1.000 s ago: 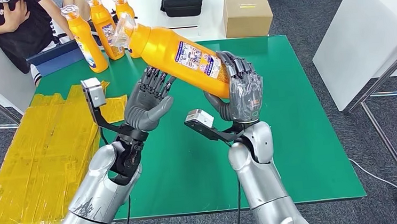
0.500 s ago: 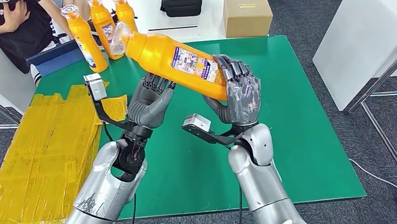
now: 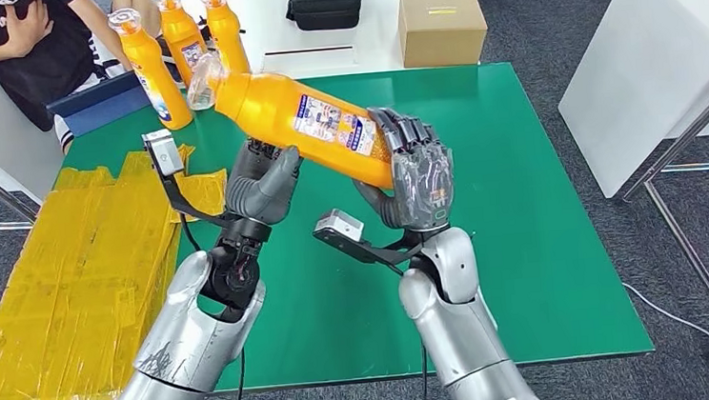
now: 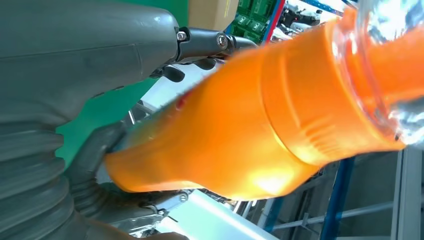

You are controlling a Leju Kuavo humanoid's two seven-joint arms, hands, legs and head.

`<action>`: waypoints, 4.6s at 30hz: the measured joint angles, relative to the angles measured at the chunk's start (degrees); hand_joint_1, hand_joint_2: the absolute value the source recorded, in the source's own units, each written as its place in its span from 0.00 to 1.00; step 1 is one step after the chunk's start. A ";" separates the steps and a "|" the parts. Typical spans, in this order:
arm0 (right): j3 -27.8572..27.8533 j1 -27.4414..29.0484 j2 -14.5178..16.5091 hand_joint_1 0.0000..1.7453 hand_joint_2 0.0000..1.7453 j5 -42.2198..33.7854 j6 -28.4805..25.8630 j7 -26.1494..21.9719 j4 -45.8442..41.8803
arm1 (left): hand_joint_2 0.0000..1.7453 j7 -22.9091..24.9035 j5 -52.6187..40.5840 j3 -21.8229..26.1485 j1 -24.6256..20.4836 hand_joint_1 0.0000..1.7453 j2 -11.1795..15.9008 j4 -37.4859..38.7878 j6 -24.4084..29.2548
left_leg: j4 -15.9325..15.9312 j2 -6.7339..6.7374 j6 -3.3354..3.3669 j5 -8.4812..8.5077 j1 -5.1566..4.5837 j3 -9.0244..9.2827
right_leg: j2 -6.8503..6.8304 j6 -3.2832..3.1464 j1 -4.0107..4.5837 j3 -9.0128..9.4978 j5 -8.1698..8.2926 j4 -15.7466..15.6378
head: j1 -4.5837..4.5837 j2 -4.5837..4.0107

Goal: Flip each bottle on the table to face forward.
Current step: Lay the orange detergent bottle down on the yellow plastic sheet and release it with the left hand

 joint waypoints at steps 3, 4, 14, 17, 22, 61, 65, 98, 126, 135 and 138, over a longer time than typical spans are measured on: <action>1.25 0.24 0.04 1.00 1.00 -0.27 0.00 0.53 0.56 | 1.00 -0.08 0.32 0.15 0.00 0.00 -0.07 0.05 0.08 | 0.00 0.00 0.00 0.00 0.00 0.00 | 0.00 0.00 0.00 0.00 0.00 0.00 | 0.00 0.00; 1.59 0.27 0.04 1.00 1.00 -0.48 -0.01 0.61 0.74 | 1.00 -0.11 0.36 0.23 0.00 0.00 -0.12 0.06 0.10 | 0.00 0.00 0.00 0.00 0.00 0.00 | 0.00 0.00 0.00 0.00 0.00 0.00 | 0.00 0.00; 5.18 0.16 0.06 1.00 1.00 -0.80 -0.01 3.06 2.56 | 1.00 -0.12 0.62 0.87 -0.05 0.00 -0.78 0.72 0.14 | 0.00 0.00 0.00 0.00 -0.01 0.00 | 0.00 0.00 0.00 0.00 0.00 0.00 | -0.01 0.00; 6.38 0.23 0.07 1.00 1.00 -0.28 -0.02 3.12 2.81 | 1.00 -0.10 0.69 1.17 -0.05 0.00 -0.92 1.09 0.13 | 0.00 0.00 0.00 0.00 0.00 0.00 | 0.00 0.00 0.00 0.00 0.00 0.00 | 0.00 0.00; 7.53 0.23 0.20 1.00 1.00 -0.28 -0.02 3.10 3.11 | 1.00 -0.04 0.76 1.26 -0.04 0.00 -1.09 1.50 0.09 | 0.00 0.00 0.00 0.00 0.00 0.00 | 0.00 0.00 0.00 0.00 0.00 0.00 | -0.01 0.00; 13.95 -0.36 0.28 1.00 1.00 1.60 0.07 6.39 7.27 | 1.00 -5.53 -1.44 5.58 2.88 0.00 -1.14 -0.09 2.75 | 0.00 0.00 0.00 0.00 0.00 -0.01 | 0.00 0.00 0.00 0.00 0.00 0.00 | 0.00 0.00; 13.96 -0.33 0.50 1.00 1.00 1.58 0.07 6.44 7.57 | 1.00 -5.68 -1.62 6.14 2.89 0.00 -1.14 -0.61 3.12 | 0.00 0.00 0.00 0.00 0.00 -0.01 | 0.00 0.00 0.00 0.00 0.00 0.00 | -0.01 0.00; 15.25 -0.64 1.04 1.00 1.00 1.42 0.07 6.66 8.62 | 1.00 -6.86 -1.94 9.51 4.01 1.00 -1.28 -4.51 4.23 | 0.00 0.00 0.00 0.00 0.00 0.00 | 0.00 0.00 0.00 0.00 0.00 0.00 | 0.00 0.00; 14.50 3.21 0.54 0.00 1.00 -30.46 0.04 -12.43 8.97 | 1.00 -10.76 -5.63 14.71 1.93 1.00 -0.85 -5.13 7.03 | 0.00 0.00 0.00 0.00 0.00 0.00 | 0.00 0.00 0.00 0.00 0.00 0.00 | 0.01 0.00; 17.52 4.16 0.27 0.00 1.00 -47.79 0.05 -18.52 4.85 | 1.00 -14.83 -10.30 16.25 0.99 1.00 0.77 -4.24 9.83 | 0.00 0.01 0.00 0.00 0.00 0.00 | 0.00 0.00 0.00 -0.02 0.00 0.00 | 0.01 0.00; 17.74 4.27 0.21 0.00 1.00 -48.32 0.05 -18.55 4.39 | 1.00 -15.18 -10.93 16.29 0.88 1.00 0.89 -4.14 10.26 | 0.00 0.01 0.00 0.00 0.00 0.00 | 0.00 0.00 0.00 -0.02 0.00 0.00 | 0.01 0.00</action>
